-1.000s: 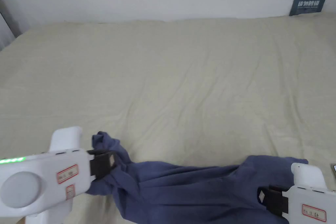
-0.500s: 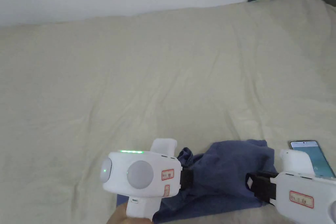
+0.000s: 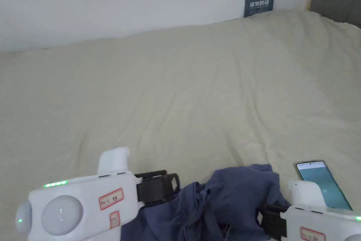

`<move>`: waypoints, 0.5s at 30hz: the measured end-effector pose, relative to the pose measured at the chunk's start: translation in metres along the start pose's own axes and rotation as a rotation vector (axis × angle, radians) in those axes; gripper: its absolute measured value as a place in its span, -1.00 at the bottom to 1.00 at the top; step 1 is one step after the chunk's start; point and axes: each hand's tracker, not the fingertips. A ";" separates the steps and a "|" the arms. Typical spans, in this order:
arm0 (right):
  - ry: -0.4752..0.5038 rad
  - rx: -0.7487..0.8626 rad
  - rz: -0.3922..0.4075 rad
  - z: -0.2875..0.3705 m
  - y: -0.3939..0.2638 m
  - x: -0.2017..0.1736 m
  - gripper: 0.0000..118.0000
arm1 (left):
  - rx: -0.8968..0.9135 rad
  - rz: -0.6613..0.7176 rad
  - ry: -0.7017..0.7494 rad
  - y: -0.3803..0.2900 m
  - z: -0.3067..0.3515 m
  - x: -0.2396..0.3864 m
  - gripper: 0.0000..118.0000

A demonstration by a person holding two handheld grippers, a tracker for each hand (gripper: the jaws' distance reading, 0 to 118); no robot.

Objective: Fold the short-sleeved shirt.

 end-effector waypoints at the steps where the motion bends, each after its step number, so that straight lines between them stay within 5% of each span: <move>1: 0.001 0.008 -0.002 0.001 0.000 0.000 -0.91 | 0.027 -0.008 0.047 0.000 0.006 -0.006 -0.72; 5: 0.026 0.031 -0.003 0.005 0.001 -0.006 -0.91 | -0.063 -0.029 0.188 -0.010 0.002 -0.026 -0.91; 7: 0.020 0.044 0.017 0.007 0.000 -0.011 -0.91 | -0.049 -0.160 0.281 -0.029 -0.005 -0.020 -0.99; 11: 0.037 0.035 0.037 0.007 0.001 -0.019 -0.91 | -0.142 -0.031 0.158 -0.056 -0.029 -0.027 -1.00; 15: 0.057 0.045 0.064 0.013 -0.001 -0.028 -0.91 | -0.158 -0.065 0.132 -0.072 -0.049 -0.016 -1.00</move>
